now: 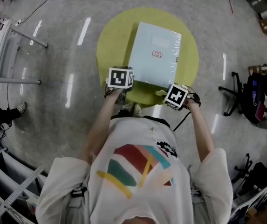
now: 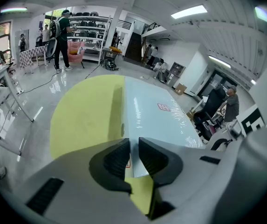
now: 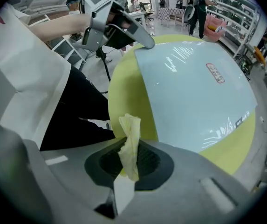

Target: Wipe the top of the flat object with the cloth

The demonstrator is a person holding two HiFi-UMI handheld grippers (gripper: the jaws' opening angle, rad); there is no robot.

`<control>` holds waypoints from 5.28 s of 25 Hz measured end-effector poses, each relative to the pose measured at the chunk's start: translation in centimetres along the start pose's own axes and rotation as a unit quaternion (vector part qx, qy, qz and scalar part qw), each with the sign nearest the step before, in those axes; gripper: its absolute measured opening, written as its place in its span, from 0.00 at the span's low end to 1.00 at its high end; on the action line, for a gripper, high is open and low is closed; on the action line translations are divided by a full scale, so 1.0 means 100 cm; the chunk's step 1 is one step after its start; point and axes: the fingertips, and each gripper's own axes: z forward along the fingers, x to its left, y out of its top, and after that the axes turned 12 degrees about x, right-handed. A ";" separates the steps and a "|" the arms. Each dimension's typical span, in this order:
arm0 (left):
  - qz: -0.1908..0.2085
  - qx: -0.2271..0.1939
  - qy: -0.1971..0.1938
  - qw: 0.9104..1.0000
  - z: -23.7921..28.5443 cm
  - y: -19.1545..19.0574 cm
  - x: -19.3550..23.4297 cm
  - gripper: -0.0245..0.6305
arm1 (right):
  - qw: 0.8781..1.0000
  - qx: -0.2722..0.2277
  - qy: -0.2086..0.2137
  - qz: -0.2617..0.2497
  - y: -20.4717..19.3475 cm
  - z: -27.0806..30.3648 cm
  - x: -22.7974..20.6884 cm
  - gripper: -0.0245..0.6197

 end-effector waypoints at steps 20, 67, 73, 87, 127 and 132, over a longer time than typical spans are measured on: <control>0.002 0.008 -0.007 1.000 0.003 0.000 -0.001 0.14 | 0.972 -0.101 -0.211 0.002 0.046 -0.193 -0.158 0.08; 0.019 0.018 -0.004 1.000 0.001 0.002 -0.005 0.14 | 0.992 0.002 -0.125 0.009 0.113 -0.096 -0.274 0.08; 0.020 0.019 -0.003 1.000 0.004 0.000 -0.003 0.14 | 0.994 -0.002 -0.108 0.013 0.110 -0.090 -0.254 0.08; 0.028 0.010 0.010 1.000 0.002 0.001 -0.001 0.14 | 0.996 -0.006 -0.094 0.000 0.100 -0.075 -0.196 0.08; 0.033 0.000 0.016 0.999 0.001 0.001 -0.003 0.14 | 1.000 0.003 -0.012 -0.013 0.091 -0.040 -0.040 0.08; 0.020 0.001 0.004 1.000 0.003 0.000 -0.001 0.14 | 1.000 0.009 0.001 -0.018 0.091 -0.038 -0.028 0.08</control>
